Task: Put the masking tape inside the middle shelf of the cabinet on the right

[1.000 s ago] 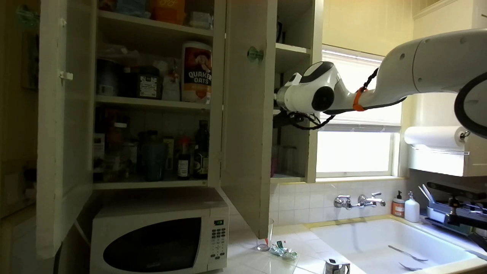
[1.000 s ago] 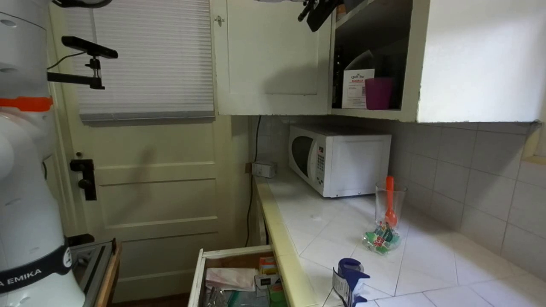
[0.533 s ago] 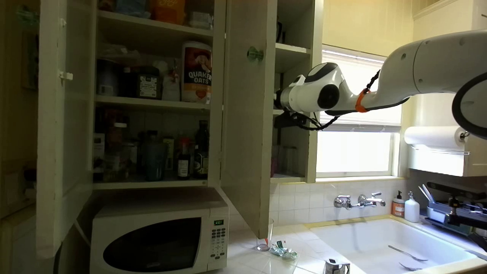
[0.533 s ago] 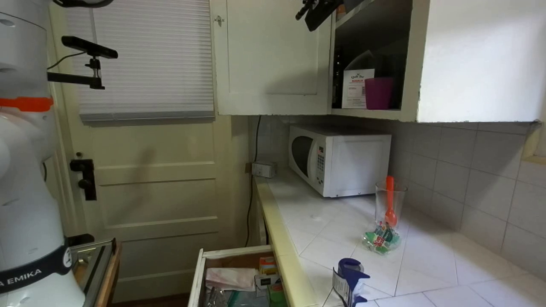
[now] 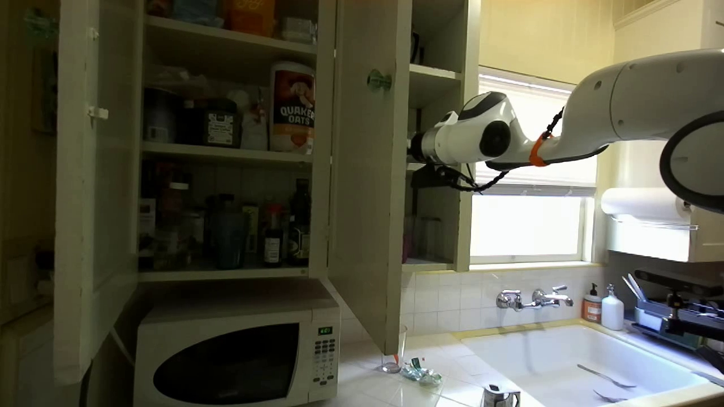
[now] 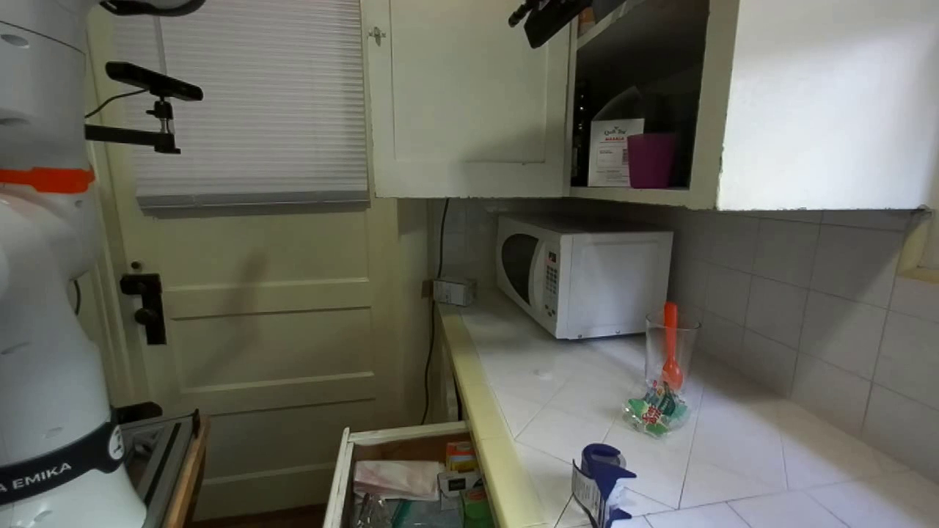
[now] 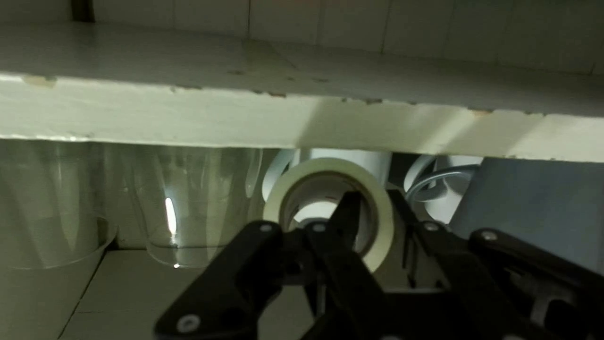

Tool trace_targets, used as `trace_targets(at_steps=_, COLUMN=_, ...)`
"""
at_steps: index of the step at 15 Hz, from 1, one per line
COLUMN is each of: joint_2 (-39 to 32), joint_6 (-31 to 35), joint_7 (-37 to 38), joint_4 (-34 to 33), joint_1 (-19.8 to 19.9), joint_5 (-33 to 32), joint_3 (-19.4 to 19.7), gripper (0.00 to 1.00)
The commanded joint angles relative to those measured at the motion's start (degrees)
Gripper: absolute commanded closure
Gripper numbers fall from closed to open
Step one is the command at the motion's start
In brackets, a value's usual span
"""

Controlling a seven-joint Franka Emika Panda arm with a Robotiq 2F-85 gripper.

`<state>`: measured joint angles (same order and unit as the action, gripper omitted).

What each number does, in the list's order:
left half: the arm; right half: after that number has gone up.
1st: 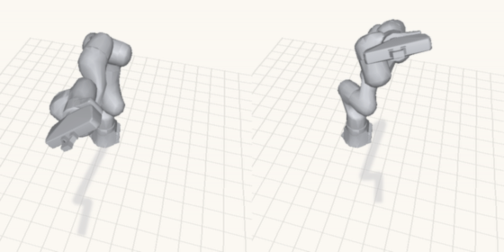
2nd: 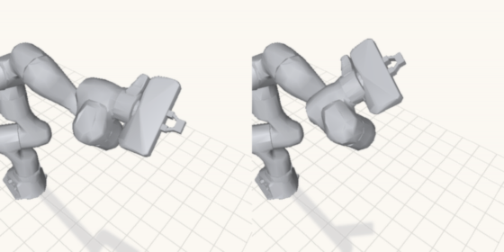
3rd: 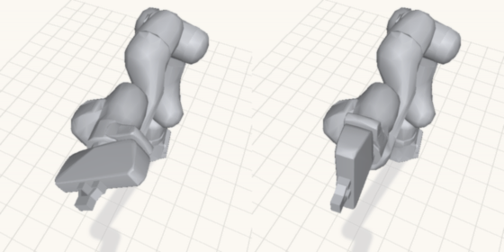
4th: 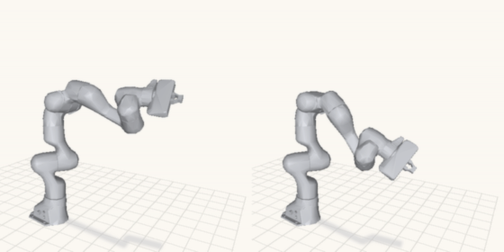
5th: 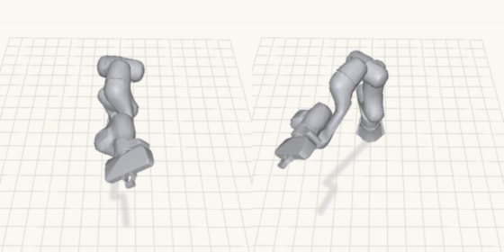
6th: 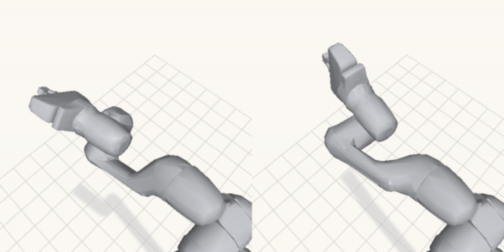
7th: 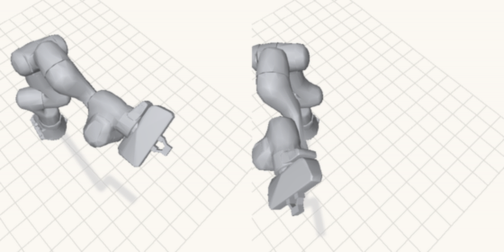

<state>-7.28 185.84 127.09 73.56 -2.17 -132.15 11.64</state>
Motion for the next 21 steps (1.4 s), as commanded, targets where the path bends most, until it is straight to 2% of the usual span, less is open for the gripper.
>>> trace_targets(at_steps=1, joint_2=-3.96, joint_6=5.79, joint_7=0.55, joint_4=-6.63, joint_1=1.41, joint_5=2.28, joint_3=0.08, gripper=0.95)
trace_targets(at_steps=4, joint_2=-6.31, joint_6=7.92, joint_7=0.29, joint_4=-9.82, joint_1=2.13, joint_5=4.05, joint_3=0.47, gripper=0.95)
trace_targets(at_steps=5, joint_2=-6.04, joint_6=7.27, joint_7=-9.82, joint_4=-7.72, joint_1=5.68, joint_5=13.70, joint_3=-2.50, gripper=0.95)
trace_targets(at_steps=7, joint_2=-6.58, joint_6=7.52, joint_7=-16.37, joint_4=-6.62, joint_1=6.99, joint_5=21.24, joint_3=-3.23, gripper=0.95)
trace_targets(at_steps=8, joint_2=-7.78, joint_6=8.32, joint_7=-10.86, joint_4=-8.78, joint_1=5.05, joint_5=16.72, joint_3=-1.00, gripper=0.95)
trace_targets(at_steps=9, joint_2=-7.97, joint_6=8.45, joint_7=-12.68, joint_4=-8.36, joint_1=5.39, joint_5=18.22, joint_3=-1.07, gripper=0.95)
trace_targets(at_steps=10, joint_2=-7.56, joint_6=7.95, joint_7=-22.22, joint_4=-5.54, joint_1=7.95, joint_5=26.85, joint_3=-3.50, gripper=0.95)
trace_targets(at_steps=11, joint_2=-7.41, joint_6=7.89, joint_7=-24.25, joint_4=-4.65, joint_1=8.06, joint_5=29.20, joint_3=-3.63, gripper=0.95)
trace_targets(at_steps=12, joint_2=-8.18, joint_6=8.55, joint_7=-19.06, joint_4=-6.53, joint_1=6.14, joint_5=24.65, joint_3=-1.51, gripper=0.95)
trace_targets(at_steps=18, joint_2=-7.73, joint_6=7.77, joint_7=-21.35, joint_4=-5.61, joint_1=5.62, joint_5=25.18, joint_3=-1.66, gripper=0.95)
trace_targets(at_steps=19, joint_2=-7.47, joint_6=7.79, joint_7=-21.44, joint_4=-5.21, joint_1=5.51, joint_5=25.08, joint_3=-1.69, gripper=0.55)
trace_targets(at_steps=21, joint_2=-6.72, joint_6=7.21, joint_7=-21.64, joint_4=-4.46, joint_1=5.07, joint_5=24.36, joint_3=-1.86, gripper=0.48)
